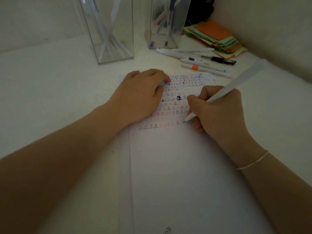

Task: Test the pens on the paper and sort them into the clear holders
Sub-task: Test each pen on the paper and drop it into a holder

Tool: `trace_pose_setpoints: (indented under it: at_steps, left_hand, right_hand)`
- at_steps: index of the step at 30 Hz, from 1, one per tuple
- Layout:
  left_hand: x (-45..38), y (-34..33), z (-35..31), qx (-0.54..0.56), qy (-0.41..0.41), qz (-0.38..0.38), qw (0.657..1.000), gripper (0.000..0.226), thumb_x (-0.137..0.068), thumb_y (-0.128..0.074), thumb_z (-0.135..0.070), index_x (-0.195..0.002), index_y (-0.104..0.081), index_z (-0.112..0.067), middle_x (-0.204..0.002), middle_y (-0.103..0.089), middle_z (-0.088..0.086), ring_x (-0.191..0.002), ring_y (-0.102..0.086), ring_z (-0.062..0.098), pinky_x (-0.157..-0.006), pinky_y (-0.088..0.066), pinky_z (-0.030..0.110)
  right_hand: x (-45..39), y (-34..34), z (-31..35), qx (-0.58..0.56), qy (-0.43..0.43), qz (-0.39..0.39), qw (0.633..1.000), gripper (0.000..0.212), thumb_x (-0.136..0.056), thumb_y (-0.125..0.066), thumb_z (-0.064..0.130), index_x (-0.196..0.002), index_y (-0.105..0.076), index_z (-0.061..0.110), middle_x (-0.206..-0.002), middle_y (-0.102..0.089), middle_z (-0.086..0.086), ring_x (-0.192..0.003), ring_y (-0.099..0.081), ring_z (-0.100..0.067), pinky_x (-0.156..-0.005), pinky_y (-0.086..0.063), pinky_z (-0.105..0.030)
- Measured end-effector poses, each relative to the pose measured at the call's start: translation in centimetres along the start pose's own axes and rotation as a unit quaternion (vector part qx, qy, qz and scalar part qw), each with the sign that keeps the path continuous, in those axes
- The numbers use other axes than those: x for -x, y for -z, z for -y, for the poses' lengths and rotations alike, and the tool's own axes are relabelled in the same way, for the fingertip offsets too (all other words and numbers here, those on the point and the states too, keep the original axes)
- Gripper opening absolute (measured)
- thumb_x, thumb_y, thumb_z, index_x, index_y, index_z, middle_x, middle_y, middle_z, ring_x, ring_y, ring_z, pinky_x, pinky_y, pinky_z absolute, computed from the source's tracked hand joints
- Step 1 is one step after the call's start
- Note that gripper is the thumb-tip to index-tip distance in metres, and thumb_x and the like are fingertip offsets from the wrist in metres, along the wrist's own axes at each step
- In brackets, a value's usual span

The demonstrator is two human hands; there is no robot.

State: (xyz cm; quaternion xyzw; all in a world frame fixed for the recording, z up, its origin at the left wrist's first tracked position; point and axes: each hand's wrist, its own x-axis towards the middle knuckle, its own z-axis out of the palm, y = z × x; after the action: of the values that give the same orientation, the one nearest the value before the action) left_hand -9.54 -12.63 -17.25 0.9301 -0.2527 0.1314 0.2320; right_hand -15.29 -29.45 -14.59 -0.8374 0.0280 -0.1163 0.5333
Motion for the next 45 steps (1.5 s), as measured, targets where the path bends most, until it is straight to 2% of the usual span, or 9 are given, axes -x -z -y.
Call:
trace_pose_setpoints:
  at_steps: [8,13,15,18,23,28,32,36,45]
  left_hand:
    - [0.0,-0.1,0.0,-0.002,-0.008,-0.005,1.0,0.041,-0.089,-0.032,-0.026,-0.12,-0.057,-0.017,-0.13,-0.056,0.0,-0.115,-0.054,0.018,-0.104,-0.035,0.039]
    - [0.0,0.0,0.0,0.003,-0.011,-0.017,1.0,0.036,-0.09,-0.037,-0.023,-0.116,-0.06,-0.016,-0.127,-0.058,0.002,-0.117,-0.054,0.019,-0.106,-0.033,0.043]
    - [0.0,0.5,-0.4,-0.001,-0.019,-0.049,0.999,0.028,-0.091,-0.044,-0.02,-0.109,-0.065,-0.017,-0.122,-0.061,0.002,-0.118,-0.053,0.017,-0.11,-0.027,0.043]
    - [0.1,1.6,-1.7,-0.013,-0.085,-0.112,0.99,0.027,-0.093,-0.045,-0.027,-0.099,-0.068,-0.017,-0.106,-0.069,-0.001,-0.107,-0.06,0.014,-0.108,-0.024,0.037]
    - [0.3,1.6,-2.9,0.043,-0.15,-0.075,0.985,0.035,-0.088,-0.049,-0.047,-0.099,-0.067,-0.018,-0.096,-0.07,-0.009,-0.094,-0.063,0.006,-0.11,-0.025,0.038]
    - [-0.1,1.5,-2.3,0.149,-0.075,-0.099,0.981,0.021,-0.087,-0.055,-0.036,-0.092,-0.068,-0.02,-0.086,-0.071,-0.013,-0.083,-0.062,-0.004,-0.111,-0.021,0.028]
    - [-0.2,1.9,-1.8,0.219,-0.002,-0.108,0.97,0.02,-0.082,-0.058,-0.04,-0.084,-0.066,-0.022,-0.079,-0.071,-0.014,-0.081,-0.062,-0.009,-0.111,-0.018,0.022]
    - [-0.2,1.7,-1.8,0.227,0.007,-0.096,0.969,0.014,-0.083,-0.06,-0.034,-0.081,-0.066,-0.022,-0.077,-0.072,-0.012,-0.078,-0.063,-0.005,-0.111,-0.017,0.021]
    - [-0.2,1.5,-1.5,0.226,0.016,-0.104,0.968,0.019,-0.086,-0.055,-0.036,-0.087,-0.067,-0.021,-0.08,-0.072,-0.013,-0.081,-0.062,-0.006,-0.111,-0.018,0.025]
  right_hand:
    - [0.0,0.1,0.0,-0.034,-0.003,0.024,0.999,0.028,-0.08,-0.064,0.001,-0.062,-0.054,-0.019,-0.053,-0.061,-0.024,-0.027,-0.049,-0.009,-0.032,-0.041,-0.019]
    - [-0.1,-0.1,-0.1,0.003,0.007,-0.006,1.0,0.025,-0.08,-0.06,-0.001,-0.065,-0.05,-0.018,-0.058,-0.058,-0.032,-0.03,-0.049,-0.004,-0.033,-0.036,-0.016]
    - [-0.3,0.2,-0.3,-0.026,0.0,-0.012,1.0,0.026,-0.079,-0.061,0.0,-0.061,-0.049,-0.015,-0.054,-0.057,-0.028,-0.032,-0.045,-0.008,-0.036,-0.036,-0.02]
    - [-1.0,0.9,-0.2,-0.142,-0.042,-0.024,0.989,0.031,-0.082,-0.064,0.005,-0.053,-0.053,0.004,-0.052,-0.057,-0.017,-0.036,-0.042,-0.014,-0.039,-0.036,-0.021]
    - [-2.1,0.3,1.9,-0.194,-0.07,0.006,0.978,0.034,-0.083,-0.066,0.005,-0.056,-0.046,0.008,-0.042,-0.048,-0.004,-0.036,-0.039,-0.012,-0.037,-0.032,-0.019]
    - [-2.9,-0.7,4.1,-0.244,-0.056,0.031,0.968,0.023,-0.079,-0.073,0.011,-0.079,-0.05,0.006,-0.053,-0.055,-0.007,-0.04,-0.047,-0.014,-0.041,-0.039,-0.023]
    - [-3.6,-0.7,5.0,-0.252,0.037,-0.126,0.959,0.033,-0.086,-0.065,0.004,-0.11,-0.043,0.01,-0.075,-0.064,-0.017,-0.046,-0.058,-0.016,-0.049,-0.051,-0.028]
    - [-4.0,-0.9,5.0,-0.183,0.103,-0.142,0.967,0.041,-0.088,-0.06,0.001,-0.121,-0.039,0.013,-0.079,-0.061,-0.02,-0.046,-0.058,-0.012,-0.049,-0.051,-0.021]
    - [-5.4,-0.5,4.9,-0.142,0.109,-0.105,0.978,0.033,-0.087,-0.061,-0.003,-0.104,-0.037,0.012,-0.067,-0.059,-0.017,-0.042,-0.056,-0.01,-0.046,-0.048,-0.021]
